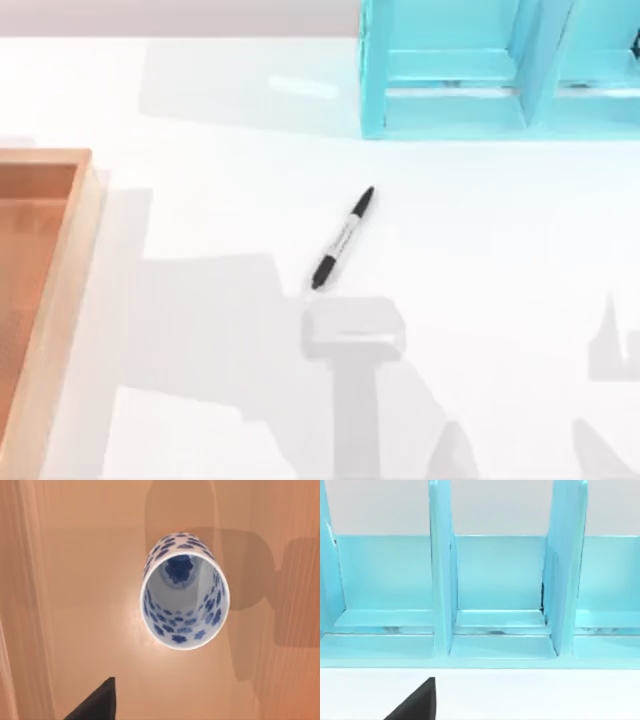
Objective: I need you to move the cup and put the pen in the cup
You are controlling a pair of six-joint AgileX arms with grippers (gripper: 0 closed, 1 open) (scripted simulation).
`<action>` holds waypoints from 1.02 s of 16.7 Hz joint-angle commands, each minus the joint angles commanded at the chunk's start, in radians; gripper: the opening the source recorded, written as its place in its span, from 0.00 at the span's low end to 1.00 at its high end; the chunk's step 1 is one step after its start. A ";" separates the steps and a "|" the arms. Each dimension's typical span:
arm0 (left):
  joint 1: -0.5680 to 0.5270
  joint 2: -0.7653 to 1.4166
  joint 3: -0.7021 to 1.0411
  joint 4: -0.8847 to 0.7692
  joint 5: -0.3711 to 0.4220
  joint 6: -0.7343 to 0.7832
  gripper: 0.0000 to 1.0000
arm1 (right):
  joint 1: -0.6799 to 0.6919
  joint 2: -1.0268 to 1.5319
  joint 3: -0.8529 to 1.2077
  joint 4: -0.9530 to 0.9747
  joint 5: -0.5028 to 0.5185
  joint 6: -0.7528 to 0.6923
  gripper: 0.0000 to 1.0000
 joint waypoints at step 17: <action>0.010 0.090 -0.296 0.383 0.000 0.007 0.92 | 0.000 0.000 0.000 0.000 0.000 0.000 1.00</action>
